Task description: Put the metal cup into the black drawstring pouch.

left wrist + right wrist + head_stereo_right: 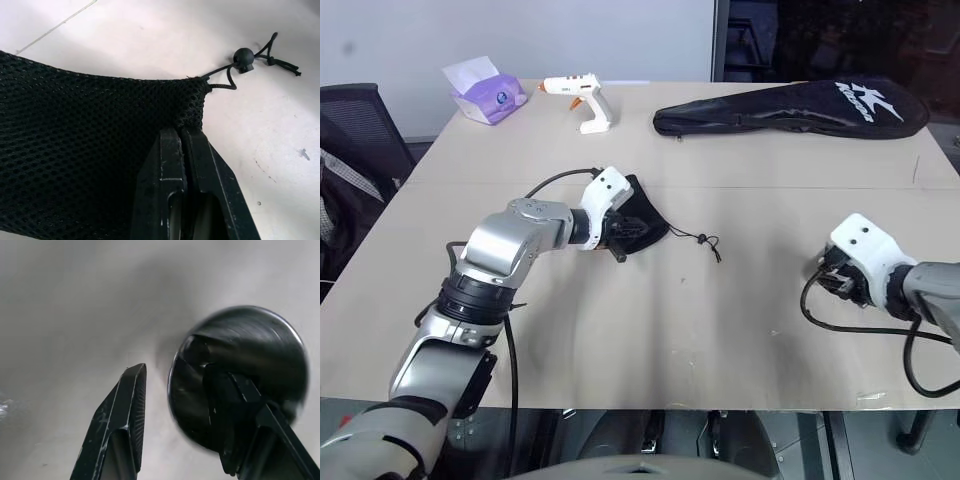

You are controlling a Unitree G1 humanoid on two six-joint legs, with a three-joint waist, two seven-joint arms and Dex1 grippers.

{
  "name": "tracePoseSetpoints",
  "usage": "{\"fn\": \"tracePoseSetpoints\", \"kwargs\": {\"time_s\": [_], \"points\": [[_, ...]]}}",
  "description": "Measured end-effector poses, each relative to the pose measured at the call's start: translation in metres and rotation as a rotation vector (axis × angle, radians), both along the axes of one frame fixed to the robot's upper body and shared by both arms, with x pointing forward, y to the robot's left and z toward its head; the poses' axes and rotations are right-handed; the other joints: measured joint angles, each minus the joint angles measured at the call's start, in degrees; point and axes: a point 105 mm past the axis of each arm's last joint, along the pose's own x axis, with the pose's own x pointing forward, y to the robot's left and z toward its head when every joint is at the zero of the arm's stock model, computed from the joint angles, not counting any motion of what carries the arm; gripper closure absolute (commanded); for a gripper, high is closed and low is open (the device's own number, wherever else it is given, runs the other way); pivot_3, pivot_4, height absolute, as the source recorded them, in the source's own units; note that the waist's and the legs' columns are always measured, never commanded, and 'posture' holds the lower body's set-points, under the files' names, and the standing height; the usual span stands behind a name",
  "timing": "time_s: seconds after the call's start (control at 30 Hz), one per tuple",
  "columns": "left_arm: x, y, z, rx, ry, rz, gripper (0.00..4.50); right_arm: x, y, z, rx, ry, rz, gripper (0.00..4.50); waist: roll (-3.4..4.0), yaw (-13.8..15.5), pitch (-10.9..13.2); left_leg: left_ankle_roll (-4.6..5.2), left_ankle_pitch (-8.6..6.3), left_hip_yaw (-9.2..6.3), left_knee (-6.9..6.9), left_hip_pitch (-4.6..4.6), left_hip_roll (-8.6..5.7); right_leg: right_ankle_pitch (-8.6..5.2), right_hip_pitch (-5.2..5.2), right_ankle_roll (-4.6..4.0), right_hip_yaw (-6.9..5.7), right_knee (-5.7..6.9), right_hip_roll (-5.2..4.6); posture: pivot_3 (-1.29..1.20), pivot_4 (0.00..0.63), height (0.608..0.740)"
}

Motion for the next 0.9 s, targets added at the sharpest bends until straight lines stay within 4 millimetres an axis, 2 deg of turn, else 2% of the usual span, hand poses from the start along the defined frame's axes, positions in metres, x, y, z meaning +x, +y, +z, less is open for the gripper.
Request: {"fn": "tracePoseSetpoints", "kwargs": {"time_s": [0.07, 0.1, 0.27, 0.37, 0.47, 0.57, 0.77, 0.9], "points": [[-0.001, 0.001, 0.0, 0.006, 0.0, -0.002, 4.5, 0.003, 0.001, -0.001, -0.01, -0.013, 0.001, 4.25, 0.0, 0.05, 0.0, 0.0, 0.0, 0.0, 0.0, 0.0, 0.0, 0.0, 0.0, 0.0, 0.0, 0.0, 0.0, 0.0, 0.15, 0.74], [-0.001, 0.002, -0.001, 0.01, 0.0, -0.002, 4.5, 0.004, 0.002, -0.003, -0.009, -0.012, 0.001, 4.46, 0.0, 0.05, 0.0, 0.0, 0.0, -0.01, 0.0, 0.0, 0.0, 0.0, 0.0, 0.0, 0.0, -0.01, 0.0, 0.0, 0.15, 0.74], [-0.004, -0.001, -0.004, -0.012, -0.023, -0.067, 4.5, 0.006, 0.004, -0.004, 0.002, -0.029, -0.009, 4.46, 0.0, 0.09, 0.0, 0.0, 0.0, 0.0, 0.02, -0.01, 0.0, 0.0, 0.0, 0.0, 0.0, -0.02, -0.01, 0.0, 0.15, 0.74], [-0.004, -0.002, -0.006, -0.014, -0.069, -0.132, 4.5, 0.005, 0.019, 0.002, 0.043, -0.058, 0.02, 4.46, 0.01, -0.04, 0.0, -0.01, 0.0, 0.0, 0.0, 0.02, 0.0, 0.0, 0.0, 0.0, 0.0, 0.0, 0.0, 0.0, 0.15, 0.74], [-0.001, 0.011, -0.014, 0.005, -0.041, -0.138, 3.74, 0.001, 0.036, 0.011, 0.095, -0.098, 0.058, 4.5, 0.02, -0.14, -0.01, -0.01, 0.01, -0.01, -0.02, 0.04, 0.02, 0.0, -0.01, 0.0, 0.0, 0.01, 0.03, 0.0, 0.15, 0.74], [-0.001, 0.021, -0.014, 0.015, -0.041, -0.153, 2.56, -0.008, 0.063, 0.022, 0.145, -0.132, 0.134, 4.5, 0.0, 0.03, 0.01, 0.0, 0.0, -0.05, 0.0, -0.04, 0.01, 0.0, -0.02, 0.0, -0.04, -0.04, 0.0, 0.0, 0.15, 0.74], [-0.006, 0.032, -0.014, 0.098, -0.136, -0.209, 2.56, -0.012, 0.08, 0.034, 0.195, -0.185, 0.151, 4.5, 0.01, 0.08, 0.0, 0.01, -0.01, -0.06, -0.01, -0.04, -0.01, 0.0, -0.02, 0.0, -0.04, -0.06, -0.03, 0.0, 0.15, 0.74], [-0.003, 0.026, -0.017, 0.128, -0.205, -0.219, 2.56, -0.013, 0.085, 0.034, 0.212, -0.192, 0.147, 4.5, 0.01, 0.14, 0.0, 0.01, -0.01, -0.08, -0.01, -0.05, -0.01, 0.0, -0.01, 0.0, -0.07, -0.05, -0.03, 0.0, 0.15, 0.74]]}}
